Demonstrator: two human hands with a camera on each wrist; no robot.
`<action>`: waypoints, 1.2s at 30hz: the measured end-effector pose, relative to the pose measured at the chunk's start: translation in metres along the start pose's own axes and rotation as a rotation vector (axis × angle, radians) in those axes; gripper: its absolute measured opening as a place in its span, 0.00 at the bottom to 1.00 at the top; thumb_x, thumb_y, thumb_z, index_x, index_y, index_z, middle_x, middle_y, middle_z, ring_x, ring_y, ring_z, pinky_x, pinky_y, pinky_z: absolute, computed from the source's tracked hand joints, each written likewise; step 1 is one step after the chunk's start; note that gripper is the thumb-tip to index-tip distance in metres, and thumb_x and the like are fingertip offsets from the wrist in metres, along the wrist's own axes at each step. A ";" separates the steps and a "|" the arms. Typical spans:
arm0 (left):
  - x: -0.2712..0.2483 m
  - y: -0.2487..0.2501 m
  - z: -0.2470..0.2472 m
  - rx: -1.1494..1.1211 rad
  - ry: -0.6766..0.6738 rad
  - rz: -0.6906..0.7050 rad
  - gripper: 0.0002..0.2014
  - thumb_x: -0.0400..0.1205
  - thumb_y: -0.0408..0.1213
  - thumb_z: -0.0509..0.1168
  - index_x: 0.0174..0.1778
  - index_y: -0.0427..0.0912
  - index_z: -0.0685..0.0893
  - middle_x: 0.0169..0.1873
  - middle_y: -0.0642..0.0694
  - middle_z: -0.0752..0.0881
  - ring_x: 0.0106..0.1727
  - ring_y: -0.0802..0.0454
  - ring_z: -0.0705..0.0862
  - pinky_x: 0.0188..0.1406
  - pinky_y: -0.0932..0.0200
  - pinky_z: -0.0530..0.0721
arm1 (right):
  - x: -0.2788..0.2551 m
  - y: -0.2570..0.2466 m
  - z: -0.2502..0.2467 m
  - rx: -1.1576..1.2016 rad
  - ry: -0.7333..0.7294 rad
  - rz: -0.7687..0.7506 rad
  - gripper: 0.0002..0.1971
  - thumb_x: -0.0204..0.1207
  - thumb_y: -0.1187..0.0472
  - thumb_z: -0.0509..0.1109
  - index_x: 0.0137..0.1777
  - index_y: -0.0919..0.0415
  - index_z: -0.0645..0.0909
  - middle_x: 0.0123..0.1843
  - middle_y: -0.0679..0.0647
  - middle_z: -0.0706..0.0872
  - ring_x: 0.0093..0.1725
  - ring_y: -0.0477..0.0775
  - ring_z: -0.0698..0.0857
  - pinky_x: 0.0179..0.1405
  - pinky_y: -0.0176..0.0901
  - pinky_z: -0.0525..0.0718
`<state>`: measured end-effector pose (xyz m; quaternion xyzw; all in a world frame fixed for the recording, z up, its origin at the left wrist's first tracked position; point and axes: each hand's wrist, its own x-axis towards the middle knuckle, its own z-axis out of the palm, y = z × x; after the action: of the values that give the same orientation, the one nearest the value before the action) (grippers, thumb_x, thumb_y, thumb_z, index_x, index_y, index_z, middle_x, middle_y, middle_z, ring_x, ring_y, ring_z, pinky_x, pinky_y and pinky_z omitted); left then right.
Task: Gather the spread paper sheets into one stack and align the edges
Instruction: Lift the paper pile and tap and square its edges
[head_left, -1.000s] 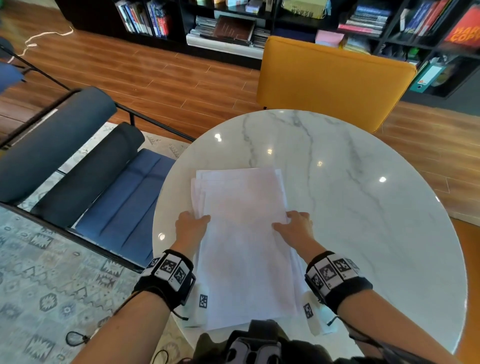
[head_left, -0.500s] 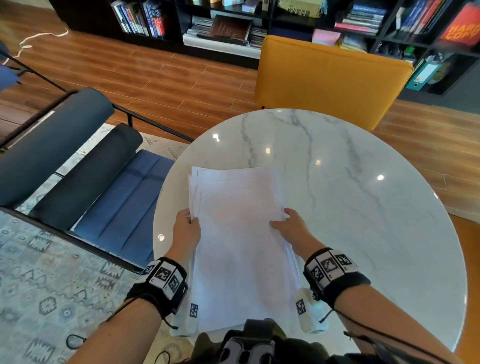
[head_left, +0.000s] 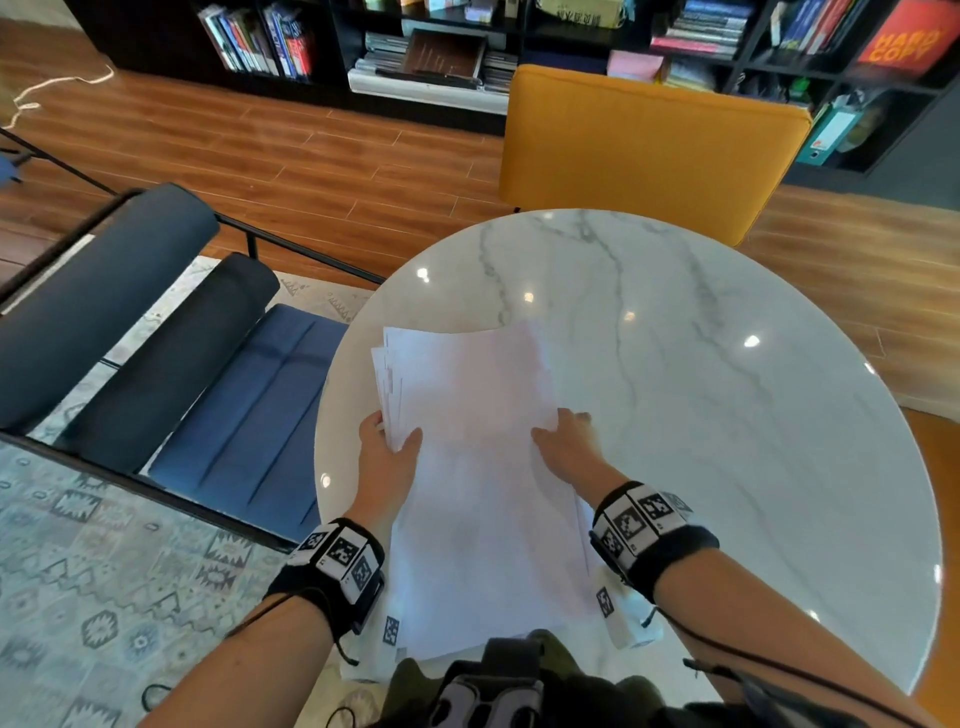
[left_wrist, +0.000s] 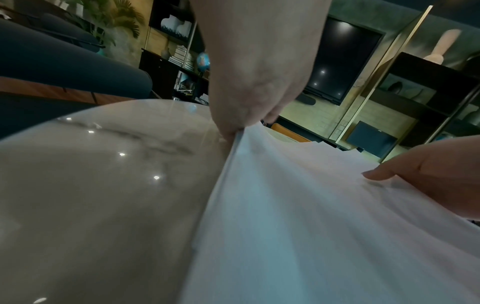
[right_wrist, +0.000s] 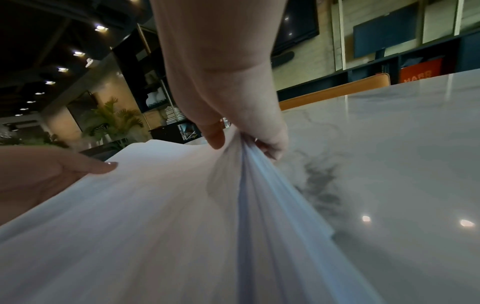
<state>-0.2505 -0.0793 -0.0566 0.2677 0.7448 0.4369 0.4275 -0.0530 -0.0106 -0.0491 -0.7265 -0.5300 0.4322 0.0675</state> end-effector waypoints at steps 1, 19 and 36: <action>-0.001 0.001 0.000 0.005 -0.003 0.025 0.26 0.82 0.30 0.63 0.75 0.37 0.62 0.60 0.43 0.77 0.56 0.47 0.78 0.53 0.58 0.75 | 0.000 -0.001 0.000 -0.009 0.022 -0.002 0.25 0.75 0.56 0.63 0.71 0.65 0.71 0.68 0.64 0.72 0.64 0.68 0.78 0.65 0.59 0.79; -0.052 0.107 0.048 -0.176 -0.114 0.510 0.21 0.79 0.25 0.64 0.66 0.45 0.70 0.53 0.52 0.84 0.43 0.75 0.84 0.43 0.74 0.83 | -0.027 0.036 -0.112 0.803 0.080 -0.278 0.12 0.70 0.63 0.76 0.52 0.64 0.83 0.51 0.60 0.90 0.45 0.56 0.89 0.43 0.44 0.89; -0.098 0.136 0.114 -0.249 -0.131 0.513 0.21 0.79 0.36 0.69 0.66 0.37 0.73 0.59 0.37 0.83 0.57 0.47 0.84 0.62 0.52 0.82 | -0.067 0.061 -0.177 0.755 0.401 -0.450 0.26 0.69 0.55 0.78 0.65 0.55 0.73 0.60 0.52 0.86 0.58 0.51 0.86 0.56 0.49 0.85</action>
<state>-0.0999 -0.0426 0.0742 0.4204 0.5644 0.6003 0.3799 0.1099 -0.0283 0.0640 -0.5876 -0.4566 0.4205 0.5190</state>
